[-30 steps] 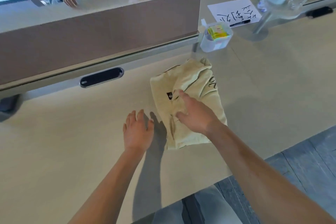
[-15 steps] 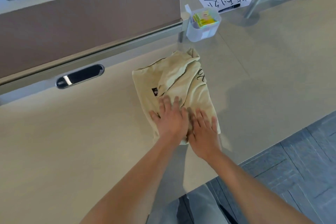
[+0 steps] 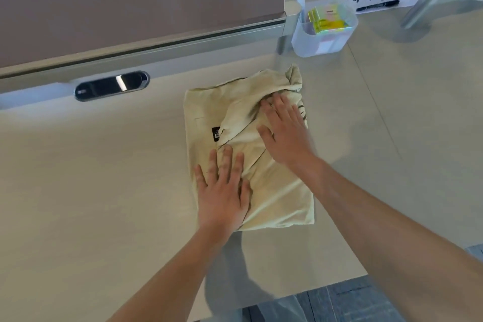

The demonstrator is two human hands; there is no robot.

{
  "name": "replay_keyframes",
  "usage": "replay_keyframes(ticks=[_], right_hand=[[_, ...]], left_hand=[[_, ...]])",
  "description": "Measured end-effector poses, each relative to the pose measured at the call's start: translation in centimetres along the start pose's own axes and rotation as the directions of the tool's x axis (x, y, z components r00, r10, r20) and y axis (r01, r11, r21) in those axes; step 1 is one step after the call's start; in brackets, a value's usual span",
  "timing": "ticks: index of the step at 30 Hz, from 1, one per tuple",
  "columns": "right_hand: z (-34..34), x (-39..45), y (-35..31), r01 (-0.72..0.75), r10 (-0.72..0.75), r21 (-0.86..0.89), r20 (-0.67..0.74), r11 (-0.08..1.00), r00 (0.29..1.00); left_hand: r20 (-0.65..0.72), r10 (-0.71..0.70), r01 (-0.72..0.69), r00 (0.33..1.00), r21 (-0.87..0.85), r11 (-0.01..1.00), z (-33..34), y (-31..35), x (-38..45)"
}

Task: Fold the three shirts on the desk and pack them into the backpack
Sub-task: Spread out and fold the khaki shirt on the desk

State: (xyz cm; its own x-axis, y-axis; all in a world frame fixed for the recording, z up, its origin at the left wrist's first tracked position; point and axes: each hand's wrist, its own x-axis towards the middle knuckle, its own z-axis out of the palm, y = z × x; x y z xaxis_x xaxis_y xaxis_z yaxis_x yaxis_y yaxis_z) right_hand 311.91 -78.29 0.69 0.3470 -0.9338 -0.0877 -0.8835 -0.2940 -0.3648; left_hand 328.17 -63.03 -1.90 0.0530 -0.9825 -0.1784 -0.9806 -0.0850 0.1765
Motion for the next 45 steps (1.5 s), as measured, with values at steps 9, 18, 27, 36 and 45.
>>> replay_keyframes(ticks=[9,18,27,36,45], right_hand=[[4.4,5.0,1.1,0.032,-0.026,-0.18,0.039,0.983,0.999],[1.2,-6.9,3.5,-0.37,0.395,-0.309,0.021,0.876,0.918],[-0.3,-13.4,2.7,-0.327,0.323,-0.008,-0.144,0.945,0.935],[3.7,-6.9,5.6,-0.109,0.105,-0.148,-0.038,0.983,0.994],[2.6,-5.5,5.6,-0.198,0.181,-0.174,-0.108,0.965,0.978]], left_hand=[[-0.036,0.11,-0.111,0.993,-0.039,0.993,0.5,-1.9,1.1],[0.116,0.382,-0.396,0.917,0.151,0.906,-3.1,-2.8,9.5],[-0.063,0.003,-0.002,0.998,0.019,1.0,-1.7,4.0,5.1],[-0.087,-0.031,0.038,0.996,0.073,0.997,1.2,3.2,4.7],[-0.152,-0.035,0.043,0.988,0.048,0.998,-0.1,2.9,5.3]])
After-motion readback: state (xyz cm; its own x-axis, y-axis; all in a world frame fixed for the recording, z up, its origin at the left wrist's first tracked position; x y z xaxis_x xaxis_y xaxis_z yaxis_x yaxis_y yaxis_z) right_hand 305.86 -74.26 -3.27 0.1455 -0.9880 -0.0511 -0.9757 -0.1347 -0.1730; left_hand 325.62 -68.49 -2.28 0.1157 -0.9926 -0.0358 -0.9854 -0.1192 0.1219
